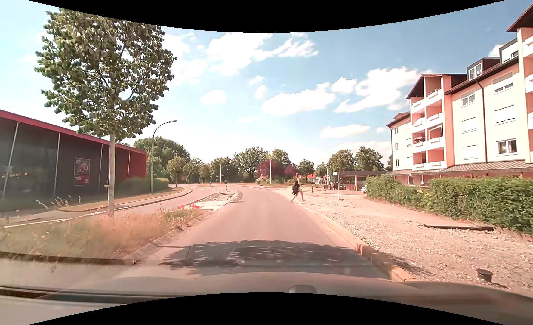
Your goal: Follow the waypoints while adhering to traffic rules and regulations
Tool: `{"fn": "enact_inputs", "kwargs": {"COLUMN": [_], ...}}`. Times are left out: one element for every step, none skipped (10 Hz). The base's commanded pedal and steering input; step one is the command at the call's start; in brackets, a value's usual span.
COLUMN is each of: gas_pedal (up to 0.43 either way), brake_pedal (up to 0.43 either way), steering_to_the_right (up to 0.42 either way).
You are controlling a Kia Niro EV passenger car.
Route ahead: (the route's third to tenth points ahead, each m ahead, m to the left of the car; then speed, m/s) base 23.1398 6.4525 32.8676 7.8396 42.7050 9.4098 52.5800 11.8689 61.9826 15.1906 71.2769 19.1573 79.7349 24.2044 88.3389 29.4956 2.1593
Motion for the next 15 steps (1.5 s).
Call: {"fn": "enact_inputs", "kwargs": {"gas_pedal": [0.138, 0.177, 0.228, 0.287, 0.339, 0.398, 0.461, 0.488, 0.500, 0.500, 0.500, 0.500, 0.500, 0.500, 0.500], "brake_pedal": [0.000, 0.000, 0.000, 0.000, 0.000, 0.000, 0.000, 0.000, 0.000, 0.000, 0.000, 0.000, 0.000, 0.000, 0.000], "steering_to_the_right": [-0.008, -0.008, -0.008, -0.011, -0.015, -0.019, -0.022, -0.022, -0.021, -0.021, -0.021, -0.021, -0.021, -0.021, -0.020]}}
